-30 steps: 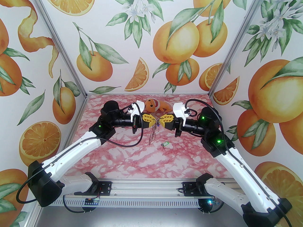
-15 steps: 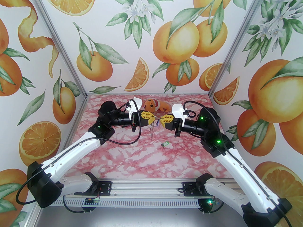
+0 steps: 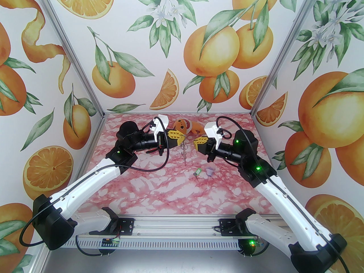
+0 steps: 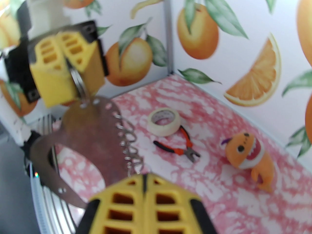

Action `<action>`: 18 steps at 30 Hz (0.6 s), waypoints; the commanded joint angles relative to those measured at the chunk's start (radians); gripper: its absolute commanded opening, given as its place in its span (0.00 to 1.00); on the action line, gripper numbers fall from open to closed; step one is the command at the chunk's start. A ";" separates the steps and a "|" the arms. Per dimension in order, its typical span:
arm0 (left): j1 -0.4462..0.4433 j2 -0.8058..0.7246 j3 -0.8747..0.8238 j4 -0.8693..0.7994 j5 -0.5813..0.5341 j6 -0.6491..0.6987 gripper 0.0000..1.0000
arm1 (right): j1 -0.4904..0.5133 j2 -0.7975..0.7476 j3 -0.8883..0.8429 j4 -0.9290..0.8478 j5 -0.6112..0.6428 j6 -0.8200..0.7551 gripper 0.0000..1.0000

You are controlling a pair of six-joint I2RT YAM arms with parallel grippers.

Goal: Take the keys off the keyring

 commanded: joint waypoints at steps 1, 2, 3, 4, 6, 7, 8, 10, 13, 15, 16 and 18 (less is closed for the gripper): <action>0.036 0.007 -0.084 -0.026 -0.175 -0.051 0.00 | -0.011 -0.002 -0.051 -0.018 0.222 0.179 0.00; 0.042 0.014 -0.105 -0.018 -0.204 -0.072 0.00 | -0.017 -0.012 -0.074 -0.022 0.285 0.211 0.00; 0.045 0.021 -0.129 -0.017 -0.248 -0.088 0.00 | -0.027 -0.027 -0.103 -0.024 0.351 0.249 0.00; 0.045 0.032 -0.152 -0.003 -0.275 -0.096 0.00 | -0.041 -0.039 -0.129 -0.021 0.397 0.285 0.02; 0.063 0.068 -0.205 0.054 -0.308 -0.161 0.00 | -0.083 -0.059 -0.188 -0.005 0.446 0.354 0.08; 0.071 0.086 -0.225 0.083 -0.306 -0.182 0.00 | -0.105 -0.060 -0.208 -0.003 0.458 0.388 0.09; 0.075 0.106 -0.249 0.117 -0.308 -0.203 0.00 | -0.130 -0.056 -0.233 0.009 0.451 0.420 0.13; 0.079 0.152 -0.295 0.193 -0.330 -0.254 0.00 | -0.170 -0.037 -0.263 0.014 0.444 0.466 0.25; 0.091 0.242 -0.306 0.235 -0.325 -0.298 0.00 | -0.217 0.014 -0.307 0.035 0.438 0.519 0.34; 0.096 0.284 -0.307 0.234 -0.330 -0.320 0.00 | -0.238 0.057 -0.323 0.036 0.453 0.527 0.40; 0.097 0.294 -0.314 0.236 -0.338 -0.322 0.00 | -0.244 0.072 -0.326 0.033 0.462 0.525 0.42; 0.099 0.301 -0.341 0.225 -0.360 -0.334 0.00 | -0.263 0.100 -0.329 0.027 0.492 0.525 0.48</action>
